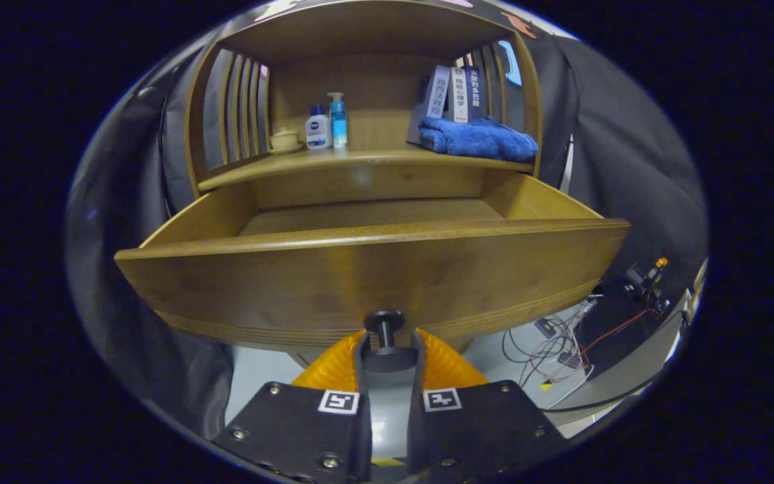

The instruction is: Pull open the drawer, take out the items inside it, and place them on the countertop above the cabinet.

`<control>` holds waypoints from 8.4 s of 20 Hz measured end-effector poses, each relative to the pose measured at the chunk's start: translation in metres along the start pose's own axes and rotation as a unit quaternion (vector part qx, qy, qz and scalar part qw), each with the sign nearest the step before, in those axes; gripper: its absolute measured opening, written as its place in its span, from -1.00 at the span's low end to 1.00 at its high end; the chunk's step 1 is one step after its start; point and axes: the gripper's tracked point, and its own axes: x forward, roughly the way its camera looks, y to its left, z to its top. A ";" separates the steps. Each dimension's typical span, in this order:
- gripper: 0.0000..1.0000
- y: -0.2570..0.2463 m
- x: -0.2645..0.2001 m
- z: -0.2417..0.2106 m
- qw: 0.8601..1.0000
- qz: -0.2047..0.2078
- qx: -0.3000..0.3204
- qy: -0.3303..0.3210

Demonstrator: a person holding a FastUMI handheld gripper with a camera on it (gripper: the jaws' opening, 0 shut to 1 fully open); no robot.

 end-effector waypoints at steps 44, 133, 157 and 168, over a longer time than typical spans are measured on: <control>-0.12 0.052 0.121 0.060 0.947 -0.056 -0.034 0.313; 0.86 0.019 -0.030 0.057 0.989 0.048 0.036 -0.134; 0.85 0.035 0.049 0.114 0.987 0.073 0.008 -0.140; 0.85 0.048 0.096 0.145 0.988 0.071 0.007 -0.135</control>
